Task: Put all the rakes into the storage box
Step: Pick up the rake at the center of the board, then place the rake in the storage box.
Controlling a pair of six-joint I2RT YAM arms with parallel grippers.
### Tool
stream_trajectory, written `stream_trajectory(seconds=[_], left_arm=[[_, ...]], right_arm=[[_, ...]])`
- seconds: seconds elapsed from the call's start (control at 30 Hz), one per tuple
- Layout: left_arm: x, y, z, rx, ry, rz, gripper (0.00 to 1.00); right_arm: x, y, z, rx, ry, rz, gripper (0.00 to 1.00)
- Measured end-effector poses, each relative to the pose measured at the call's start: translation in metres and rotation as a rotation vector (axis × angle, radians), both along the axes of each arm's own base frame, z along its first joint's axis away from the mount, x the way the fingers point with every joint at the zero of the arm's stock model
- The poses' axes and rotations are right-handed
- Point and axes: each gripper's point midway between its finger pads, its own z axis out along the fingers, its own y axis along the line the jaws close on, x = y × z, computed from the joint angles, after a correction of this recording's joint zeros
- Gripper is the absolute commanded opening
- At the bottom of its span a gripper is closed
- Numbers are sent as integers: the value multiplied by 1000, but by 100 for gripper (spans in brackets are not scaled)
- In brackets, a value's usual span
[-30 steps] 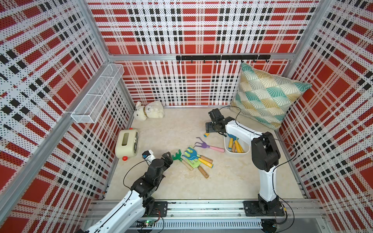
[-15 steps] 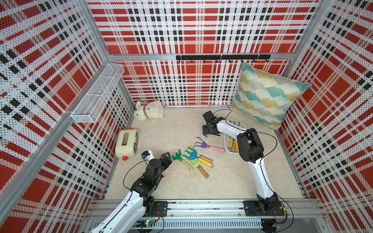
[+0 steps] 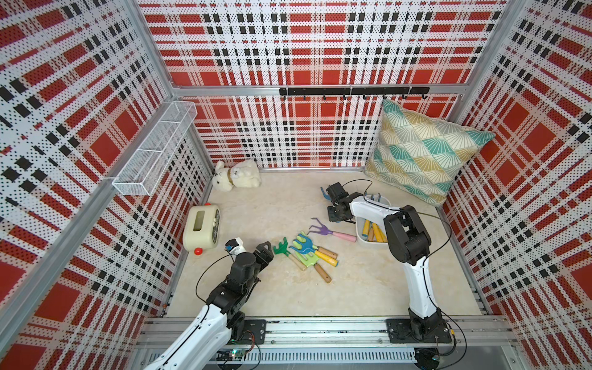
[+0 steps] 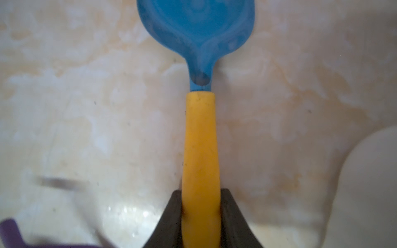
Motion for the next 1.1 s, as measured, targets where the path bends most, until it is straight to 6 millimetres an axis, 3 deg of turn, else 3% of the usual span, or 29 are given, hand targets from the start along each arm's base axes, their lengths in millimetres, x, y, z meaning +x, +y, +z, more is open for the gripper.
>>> stream_trajectory(seconds=[0.1, 0.33, 0.47, 0.57, 0.67, 0.8, 1.1], left_arm=[[-1, -3, 4, -7, -16, -11, 83], [-5, -19, 12, -8, -30, -71, 83], [-6, -29, 14, 3, -27, -95, 83], [-7, -36, 14, 10, -18, -114, 83], [-10, -46, 12, 16, -6, -136, 83], [-17, -60, 8, 22, 14, -166, 82], [-25, -74, -6, 53, 59, -181, 82]], right_arm=[[-19, -7, 16, 22, -1, 12, 3], [-44, -21, 101, 114, -172, 22, 2], [-60, -40, 127, 129, -236, 13, 3], [-73, -69, 126, 123, -237, -27, 3], [-82, -109, 116, 104, -220, -105, 4], [-93, -149, 102, 61, -194, -184, 4], [-106, -160, 76, 27, -128, -191, 7]])
